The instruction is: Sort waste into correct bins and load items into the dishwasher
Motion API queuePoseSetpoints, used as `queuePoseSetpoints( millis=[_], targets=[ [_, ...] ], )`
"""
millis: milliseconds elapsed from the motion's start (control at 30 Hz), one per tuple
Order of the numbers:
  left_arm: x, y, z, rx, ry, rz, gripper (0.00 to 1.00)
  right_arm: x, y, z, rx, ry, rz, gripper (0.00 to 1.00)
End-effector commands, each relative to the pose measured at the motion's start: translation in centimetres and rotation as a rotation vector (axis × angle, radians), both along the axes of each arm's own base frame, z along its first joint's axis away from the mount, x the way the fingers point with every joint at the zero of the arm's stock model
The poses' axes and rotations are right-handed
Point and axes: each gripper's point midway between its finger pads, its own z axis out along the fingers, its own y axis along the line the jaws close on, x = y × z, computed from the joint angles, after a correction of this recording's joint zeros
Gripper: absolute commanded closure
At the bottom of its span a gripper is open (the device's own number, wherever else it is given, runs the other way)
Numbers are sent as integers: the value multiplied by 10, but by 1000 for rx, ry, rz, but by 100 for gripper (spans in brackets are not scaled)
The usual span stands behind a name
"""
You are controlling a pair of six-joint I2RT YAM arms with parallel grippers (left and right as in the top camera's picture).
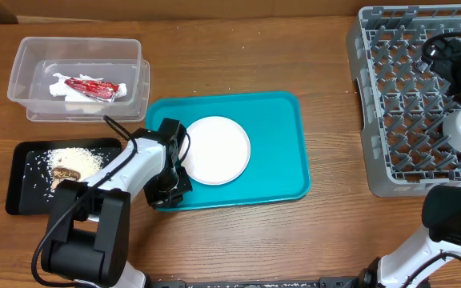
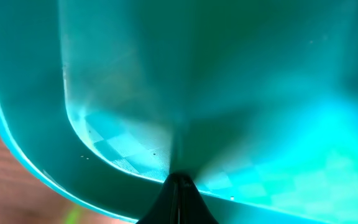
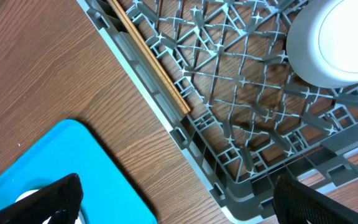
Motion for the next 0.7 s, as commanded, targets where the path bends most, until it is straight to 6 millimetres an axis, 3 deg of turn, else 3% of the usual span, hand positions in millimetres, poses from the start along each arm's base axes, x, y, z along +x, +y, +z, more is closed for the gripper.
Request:
queuePoseSetpoints(
  millis=[0, 367, 667],
  targets=[
    [-19, -2, -5, -5, 69, 47, 96, -4, 0, 11, -14, -31, -8, 0],
    [13, 4, 24, 22, -72, -31, 96, -4, 0, 11, -14, -31, -8, 0],
    [42, 17, 79, 119, -136, -59, 96, -4, 0, 11, -14, -31, -8, 0]
  ],
)
